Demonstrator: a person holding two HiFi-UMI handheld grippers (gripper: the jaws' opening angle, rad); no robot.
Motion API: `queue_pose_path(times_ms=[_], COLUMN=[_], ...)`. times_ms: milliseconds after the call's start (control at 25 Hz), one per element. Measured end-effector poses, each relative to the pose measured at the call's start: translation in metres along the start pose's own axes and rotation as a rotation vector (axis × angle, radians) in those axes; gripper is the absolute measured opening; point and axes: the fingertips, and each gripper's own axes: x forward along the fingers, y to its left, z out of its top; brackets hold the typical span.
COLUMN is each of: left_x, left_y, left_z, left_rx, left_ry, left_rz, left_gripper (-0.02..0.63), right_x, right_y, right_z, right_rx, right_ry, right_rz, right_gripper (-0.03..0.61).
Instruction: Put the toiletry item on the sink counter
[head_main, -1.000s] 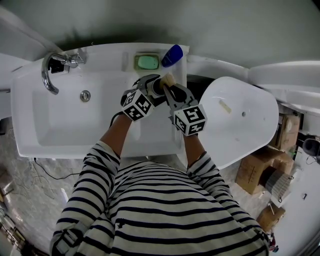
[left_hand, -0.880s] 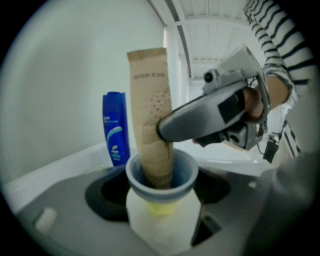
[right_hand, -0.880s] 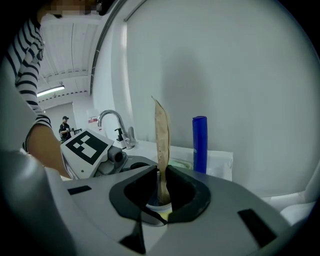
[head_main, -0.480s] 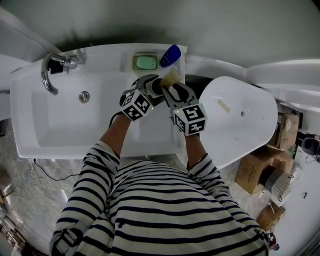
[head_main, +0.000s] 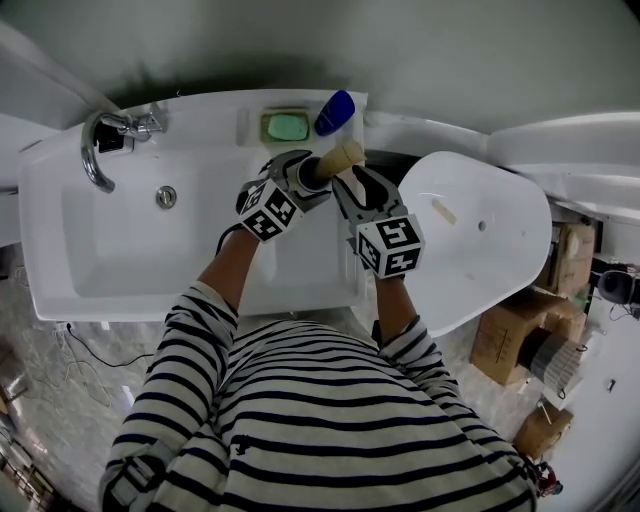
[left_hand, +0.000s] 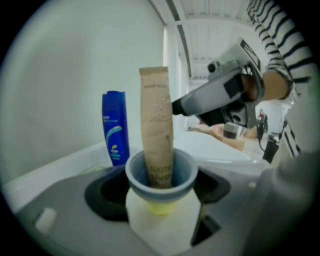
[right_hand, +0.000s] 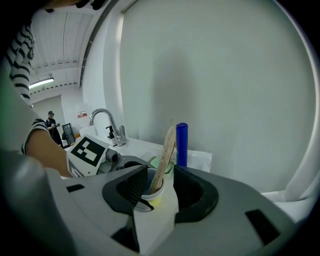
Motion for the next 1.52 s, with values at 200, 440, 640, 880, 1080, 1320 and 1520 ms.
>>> queue_pose_path(times_ms=[200,440,640,880,1080,1320,1520], left_x=[0.0,0.001,-0.001,-0.015,-0.035,-0.064,-0.09], left_y=[0.0,-0.003,-0.003,-0.003,-0.001,-0.002,-0.01], left_z=[0.0,-0.003,0.0,0.007,0.023,0.041,0.072], left_rx=[-0.008,0.009,0.015,0.031,0.012,0.021,-0.017], left_ry=[0.004,0.028,0.023,0.014,-0.016,-0.053,-0.142], left_rz=[-0.001,-0.007,-0.004,-0.003,-0.005,0.013,-0.024], left_gripper=[0.376,0.387,0.427,0.433,0.434,0.434,0.431], right_x=[-0.017,-0.035,-0.041,-0.049,-0.055,-0.062,-0.072], right_y=[-0.006,-0.004,-0.005,-0.002,0.0,0.009,0.018], right_z=[0.017,0.038,0.043,0.049,0.061,0.076,0.086], right_rx=[-0.001,-0.019,-0.018,-0.025,-0.033,-0.034,-0.041], right_ry=[-0.059,-0.125,-0.143,-0.167,-0.198,-0.24,-0.272], right_rz=[-0.048,-0.062,-0.067,-0.064,-0.06,-0.048,-0.024], right_gripper=[0.149,0.149,0.149,0.149,0.149,0.149,0.149])
